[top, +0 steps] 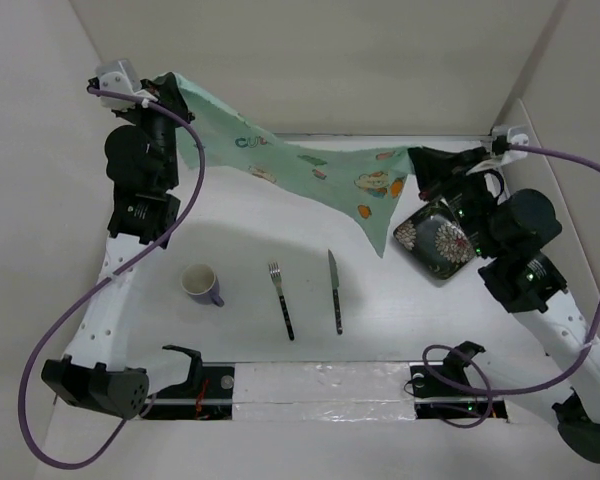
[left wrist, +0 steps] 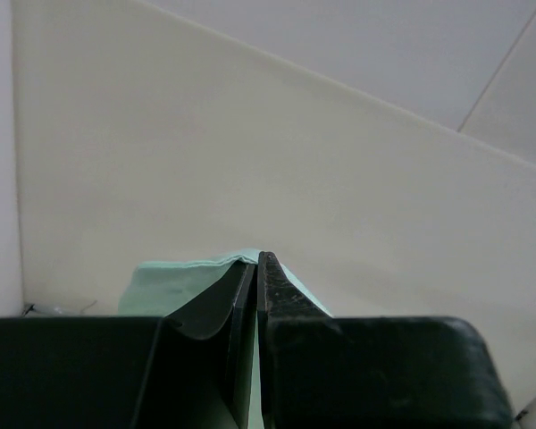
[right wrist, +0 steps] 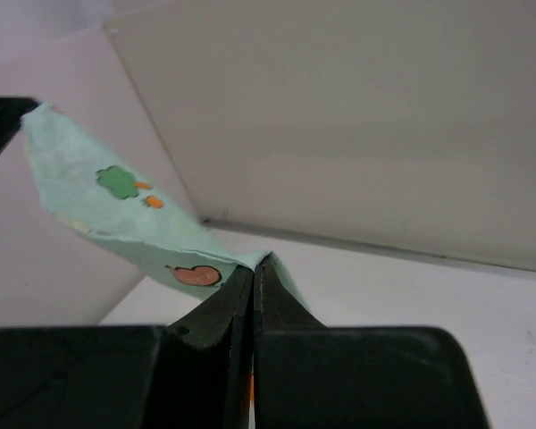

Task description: Set the dinner table for one person

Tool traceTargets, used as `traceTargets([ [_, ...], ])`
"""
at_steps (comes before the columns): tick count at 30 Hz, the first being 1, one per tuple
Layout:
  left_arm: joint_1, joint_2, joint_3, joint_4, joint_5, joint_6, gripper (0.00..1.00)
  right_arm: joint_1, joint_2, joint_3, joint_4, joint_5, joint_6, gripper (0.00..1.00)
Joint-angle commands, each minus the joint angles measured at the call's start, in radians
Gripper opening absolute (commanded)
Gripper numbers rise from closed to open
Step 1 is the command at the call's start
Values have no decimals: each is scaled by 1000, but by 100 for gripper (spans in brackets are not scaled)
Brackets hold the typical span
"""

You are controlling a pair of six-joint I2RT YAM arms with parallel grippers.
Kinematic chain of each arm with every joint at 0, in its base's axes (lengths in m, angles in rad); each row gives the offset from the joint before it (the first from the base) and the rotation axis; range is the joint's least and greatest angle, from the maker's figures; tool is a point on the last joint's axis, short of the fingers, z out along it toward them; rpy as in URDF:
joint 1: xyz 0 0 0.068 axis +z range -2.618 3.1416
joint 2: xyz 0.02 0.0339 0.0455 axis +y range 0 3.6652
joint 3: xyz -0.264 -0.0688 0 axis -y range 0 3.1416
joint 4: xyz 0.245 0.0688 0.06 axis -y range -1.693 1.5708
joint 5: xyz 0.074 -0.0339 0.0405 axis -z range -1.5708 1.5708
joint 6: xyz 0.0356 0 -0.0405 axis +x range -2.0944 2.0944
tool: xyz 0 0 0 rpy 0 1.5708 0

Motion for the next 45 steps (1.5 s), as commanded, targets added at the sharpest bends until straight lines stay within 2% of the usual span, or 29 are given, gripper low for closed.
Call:
traceTargets([
  [1, 2, -24, 5, 113, -46, -14, 0, -62, 102, 69, -51, 59, -29, 0],
  [2, 2, 5, 5, 108, -50, -15, 0, -136, 175, 124, -45, -1, -29, 0],
  [3, 2, 5, 5, 108, -50, -15, 0, -137, 176, 124, -37, -1, -29, 0],
  [6, 2, 72, -2, 125, -75, 5, 0, -229, 344, 204, -13, -59, -20, 0],
  [11, 2, 320, 79, 89, -106, 69, 0, -338, 716, 429, -19, -144, 11, 0],
  [13, 2, 467, 154, 60, -109, 107, 0, -373, 827, 520, -42, -165, 18, 0],
  [14, 2, 514, 192, 38, -112, 118, 0, -383, 946, 560, -43, -165, 22, 0],
  [17, 11, 731, 362, -25, -126, 152, 0, -404, 1129, 797, -94, -194, 41, 0],
  [19, 35, 915, 558, -118, -126, 143, 0, -415, 1316, 1035, -173, -188, 61, 0],
  [20, 35, 974, 638, -160, -125, 135, 7, -415, 1378, 1119, -199, -181, 74, 3],
  [21, 48, 1034, 792, -201, -135, 127, 23, -427, 1439, 1207, -262, -152, 87, 16],
  [22, 48, 1145, 864, -277, -146, 127, 40, -436, 1534, 1346, -278, -155, 113, 35],
  [23, 57, 1190, 936, -318, -157, 132, 69, -436, 1567, 1391, -279, -165, 120, 63],
  [24, 57, 1229, 1035, -339, -195, 135, 78, -445, 1584, 1416, -275, -196, 124, 70],
  [25, 57, 1259, 1054, -359, -209, 135, 82, -446, 1582, 1421, -273, -196, 127, 73],
  [26, 67, 1254, 1041, -349, -206, 120, 95, -446, 1563, 1390, -266, -194, 127, 77],
  [27, 78, 1238, 980, -334, -200, 115, 99, -446, 1532, 1348, -225, -179, 127, 78],
  [29, 78, 1189, 917, -301, -203, 103, 99, -446, 1422, 1178, -191, -146, 118, 80],
  [31, 78, 1133, 843, -301, -183, 97, 95, -446, 1342, 1055, -154, -148, 120, 74],
  [32, 78, 1113, 814, -301, -148, 88, 80, -446, 1252, 902, -135, -159, 124, 56],
  [33, 78, 1067, 726, -306, -105, 68, 63, -433, 1155, 723, -71, -209, 141, 28],
  [34, 78, 1041, 725, -313, -105, 51, 62, -433, 1155, 721, -28, -210, 159, 28],
  [35, 78, 1024, 667, -324, -68, 31, 44, -421, 1071, 548, 4, -216, 173, 10],
  [37, 78, 972, 611, -362, -25, -26, 35, -392, 1007, 401, 133, -219, 204, 0],
  [40, 78, 950, 579, -485, 25, -66, 34, -363, 929, 215, 173, -207, 218, 0],
  [42, 69, 944, 559, -563, 90, -69, 39, -347, 914, 145, 188, -179, 219, 1],
  [43, 55, 944, 555, -589, 110, -75, 39, -347, 924, 120, 170, -179, 221, 6],
  [44, 22, 944, 555, -609, 118, -83, 41, -337, 946, 126, 146, -187, 215, 17],
  [45, 2, 941, 529, -619, 127, -86, 43, -337, 970, 137, 88, -205, 206, 19],
])
